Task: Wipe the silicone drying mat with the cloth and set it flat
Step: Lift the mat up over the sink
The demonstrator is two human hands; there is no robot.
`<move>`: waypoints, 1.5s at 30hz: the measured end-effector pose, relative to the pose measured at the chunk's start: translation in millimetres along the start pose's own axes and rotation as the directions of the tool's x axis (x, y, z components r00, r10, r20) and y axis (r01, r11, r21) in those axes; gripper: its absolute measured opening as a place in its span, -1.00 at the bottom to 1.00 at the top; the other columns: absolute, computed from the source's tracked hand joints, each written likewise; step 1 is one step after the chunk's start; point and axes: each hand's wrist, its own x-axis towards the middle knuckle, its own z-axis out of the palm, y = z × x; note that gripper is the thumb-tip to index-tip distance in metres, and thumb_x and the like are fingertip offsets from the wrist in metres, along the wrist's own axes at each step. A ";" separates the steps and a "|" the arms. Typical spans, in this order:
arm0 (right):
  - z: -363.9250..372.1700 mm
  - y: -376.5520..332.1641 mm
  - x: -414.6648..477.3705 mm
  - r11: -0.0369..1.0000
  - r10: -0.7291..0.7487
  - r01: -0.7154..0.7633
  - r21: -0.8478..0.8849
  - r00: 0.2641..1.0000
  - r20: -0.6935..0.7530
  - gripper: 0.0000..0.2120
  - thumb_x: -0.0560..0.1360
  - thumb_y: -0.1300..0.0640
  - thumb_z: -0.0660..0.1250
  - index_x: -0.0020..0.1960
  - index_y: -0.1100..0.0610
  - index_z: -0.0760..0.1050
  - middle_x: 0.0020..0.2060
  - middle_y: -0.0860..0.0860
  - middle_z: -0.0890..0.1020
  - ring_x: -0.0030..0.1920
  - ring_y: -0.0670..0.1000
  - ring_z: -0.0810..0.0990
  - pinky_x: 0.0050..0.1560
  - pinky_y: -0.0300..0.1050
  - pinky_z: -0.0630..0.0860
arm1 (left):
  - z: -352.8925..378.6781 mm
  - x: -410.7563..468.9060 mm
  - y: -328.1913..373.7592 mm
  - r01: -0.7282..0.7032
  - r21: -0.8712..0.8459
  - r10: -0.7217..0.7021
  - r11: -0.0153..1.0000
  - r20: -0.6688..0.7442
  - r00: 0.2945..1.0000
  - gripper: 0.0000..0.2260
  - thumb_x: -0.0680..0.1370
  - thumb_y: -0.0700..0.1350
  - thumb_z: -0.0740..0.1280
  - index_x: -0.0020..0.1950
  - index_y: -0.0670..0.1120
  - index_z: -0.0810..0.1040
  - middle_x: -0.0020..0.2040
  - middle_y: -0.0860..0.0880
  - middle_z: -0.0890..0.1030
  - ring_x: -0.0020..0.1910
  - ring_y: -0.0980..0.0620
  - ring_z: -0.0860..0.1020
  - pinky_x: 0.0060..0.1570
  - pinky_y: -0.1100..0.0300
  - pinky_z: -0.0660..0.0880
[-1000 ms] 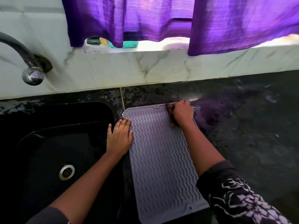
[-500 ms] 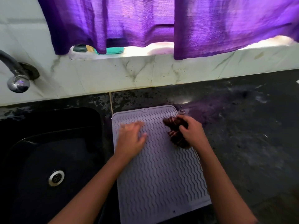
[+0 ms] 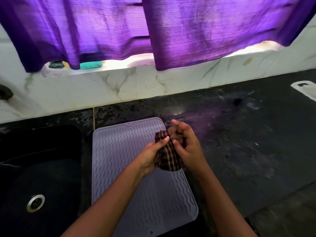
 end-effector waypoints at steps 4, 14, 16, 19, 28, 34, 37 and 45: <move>-9.7 9.2 6.6 0.899 -0.010 -0.070 -0.433 0.984 -0.180 -0.36 0.44 0.10 0.37 0.43 -0.07 0.18 0.37 -0.01 0.34 0.34 -0.03 0.30 0.25 -0.06 0.28 | 14.0 17.3 -9.3 0.015 -0.134 -0.020 0.991 -0.030 0.999 -0.74 0.49 0.00 0.32 -0.01 -0.12 0.70 0.03 -0.12 0.68 -0.02 -0.03 0.66 -0.17 0.18 0.59; -64.8 60.3 30.6 0.686 0.721 -0.717 0.123 0.692 0.012 -0.69 0.40 0.24 0.42 0.12 0.28 0.53 -0.05 0.17 0.65 -0.20 -0.03 0.62 -0.31 -0.31 0.53 | 46.1 111.7 5.2 -0.061 0.100 0.084 0.993 -0.239 0.967 -0.71 0.49 -0.08 0.38 0.16 -0.17 0.59 0.04 -0.15 0.66 -0.04 -0.07 0.64 -0.11 0.12 0.58; -71.4 71.9 46.7 0.736 0.668 -0.673 -0.071 0.740 -0.081 -0.69 0.37 0.09 0.46 0.06 0.19 0.56 -0.07 0.13 0.67 -0.12 0.00 0.63 -0.20 -0.26 0.52 | 44.7 134.8 16.6 -0.081 0.159 0.127 0.984 -0.305 0.944 -0.78 0.44 -0.15 0.43 0.07 -0.15 0.60 -0.05 -0.16 0.66 -0.18 -0.02 0.65 -0.30 0.17 0.58; -64.5 90.3 64.7 0.622 0.676 -0.654 -0.430 0.726 -0.126 -0.54 0.37 -0.16 0.40 0.13 0.12 0.51 0.06 0.14 0.63 0.09 0.14 0.57 0.06 -0.05 0.49 | 38.0 162.7 28.2 -0.049 0.519 0.285 0.853 -0.387 0.877 -0.71 0.42 -0.12 0.47 0.09 -0.05 0.49 0.07 -0.11 0.60 -0.06 -0.02 0.59 -0.15 0.10 0.57; -22.0 94.6 91.4 0.437 0.357 -0.300 -0.848 0.923 -0.142 -0.44 0.42 -0.13 0.32 0.29 0.15 0.32 0.21 0.15 0.44 0.24 0.17 0.35 0.14 0.14 0.36 | -41.7 132.7 51.6 0.181 0.983 0.608 0.013 -0.151 0.779 -0.45 0.46 0.19 0.34 0.40 0.08 0.31 0.31 -0.08 0.44 0.29 -0.13 0.39 0.16 -0.08 0.38; 49.7 95.7 137.6 0.669 0.419 0.046 -0.742 0.801 0.427 -0.53 0.51 0.07 0.25 0.38 0.13 0.28 0.31 0.14 0.39 0.28 0.16 0.37 0.21 0.06 0.37 | -161.7 49.4 97.9 0.517 0.854 0.490 -0.063 -0.425 0.761 -0.31 0.43 0.11 0.41 0.48 0.00 0.21 0.42 -0.14 0.33 0.37 -0.20 0.33 0.28 -0.16 0.35; 68.2 105.3 146.0 0.616 0.522 0.059 -0.785 0.716 0.463 -0.40 0.51 0.05 0.27 0.46 0.16 0.12 0.39 0.19 0.29 0.34 0.22 0.31 0.27 0.06 0.31 | -195.6 24.4 103.1 0.542 0.837 0.376 -0.075 -0.480 0.793 -0.27 0.41 0.19 0.41 0.47 -0.04 0.23 0.40 -0.19 0.33 0.36 -0.23 0.34 0.30 -0.09 0.35; 81.4 90.9 156.1 0.506 0.530 0.041 -0.861 0.773 0.348 -0.62 0.46 0.11 0.35 0.25 0.16 0.46 0.20 0.17 0.49 0.18 0.18 0.42 0.16 0.07 0.46 | -200.0 15.6 100.3 0.413 0.900 0.529 0.140 -0.420 0.737 -0.45 0.39 0.02 0.48 0.32 -0.12 0.44 0.24 -0.20 0.52 0.23 -0.21 0.47 0.16 -0.02 0.44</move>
